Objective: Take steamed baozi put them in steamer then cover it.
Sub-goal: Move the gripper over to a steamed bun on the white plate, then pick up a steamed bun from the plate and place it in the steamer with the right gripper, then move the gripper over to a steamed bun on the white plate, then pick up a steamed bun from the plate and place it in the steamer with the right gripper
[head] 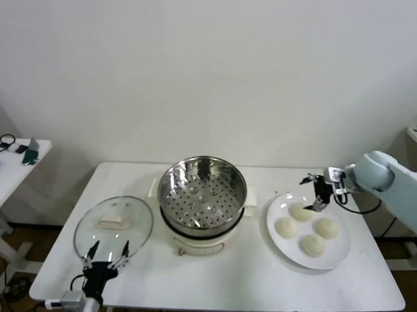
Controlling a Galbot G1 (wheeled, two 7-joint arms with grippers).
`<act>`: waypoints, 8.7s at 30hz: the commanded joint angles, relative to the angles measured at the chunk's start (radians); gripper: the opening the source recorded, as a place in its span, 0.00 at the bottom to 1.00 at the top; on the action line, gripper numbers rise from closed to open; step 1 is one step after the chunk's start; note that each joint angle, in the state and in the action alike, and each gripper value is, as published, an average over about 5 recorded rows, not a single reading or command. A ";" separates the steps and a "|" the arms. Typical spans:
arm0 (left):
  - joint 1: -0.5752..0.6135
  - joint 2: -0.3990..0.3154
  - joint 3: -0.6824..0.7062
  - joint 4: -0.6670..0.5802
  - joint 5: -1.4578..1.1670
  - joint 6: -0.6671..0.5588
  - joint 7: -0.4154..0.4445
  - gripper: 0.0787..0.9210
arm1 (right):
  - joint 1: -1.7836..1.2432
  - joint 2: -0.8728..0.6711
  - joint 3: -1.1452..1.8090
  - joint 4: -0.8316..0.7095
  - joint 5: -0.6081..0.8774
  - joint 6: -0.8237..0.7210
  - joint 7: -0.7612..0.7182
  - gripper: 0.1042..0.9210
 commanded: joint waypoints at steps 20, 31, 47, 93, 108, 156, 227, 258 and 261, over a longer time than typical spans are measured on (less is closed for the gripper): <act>0.015 0.002 0.000 0.003 -0.021 -0.017 0.001 0.88 | -0.075 0.283 -0.049 -0.454 -0.114 0.069 0.022 0.88; 0.013 0.008 -0.006 0.007 -0.027 -0.017 0.002 0.88 | -0.099 0.322 -0.008 -0.491 -0.055 0.049 0.028 0.85; 0.010 0.001 -0.002 0.016 -0.027 -0.018 -0.003 0.88 | -0.054 0.283 -0.046 -0.398 -0.030 0.036 -0.004 0.62; 0.012 -0.003 -0.019 0.003 -0.016 -0.036 -0.007 0.88 | 0.277 0.629 -0.312 -0.017 -0.503 0.685 0.192 0.62; 0.012 0.001 -0.015 0.012 -0.018 -0.047 -0.012 0.88 | 0.221 0.747 -0.254 -0.244 -0.569 0.718 0.253 0.62; 0.003 0.003 -0.010 0.001 -0.028 -0.049 -0.009 0.88 | 0.709 -0.030 -0.928 0.421 0.528 -0.282 0.149 0.88; 0.018 -0.005 -0.007 -0.008 -0.024 -0.055 -0.010 0.88 | 0.831 0.188 -0.766 0.127 0.589 -0.181 -0.014 0.57; 0.026 -0.019 -0.004 -0.035 -0.022 -0.057 -0.010 0.88 | 0.510 0.761 -0.536 0.133 0.584 -0.369 0.227 0.57; 0.030 -0.020 -0.003 -0.037 -0.021 -0.058 -0.010 0.88 | 0.474 0.781 -0.538 0.098 0.561 -0.371 0.235 0.57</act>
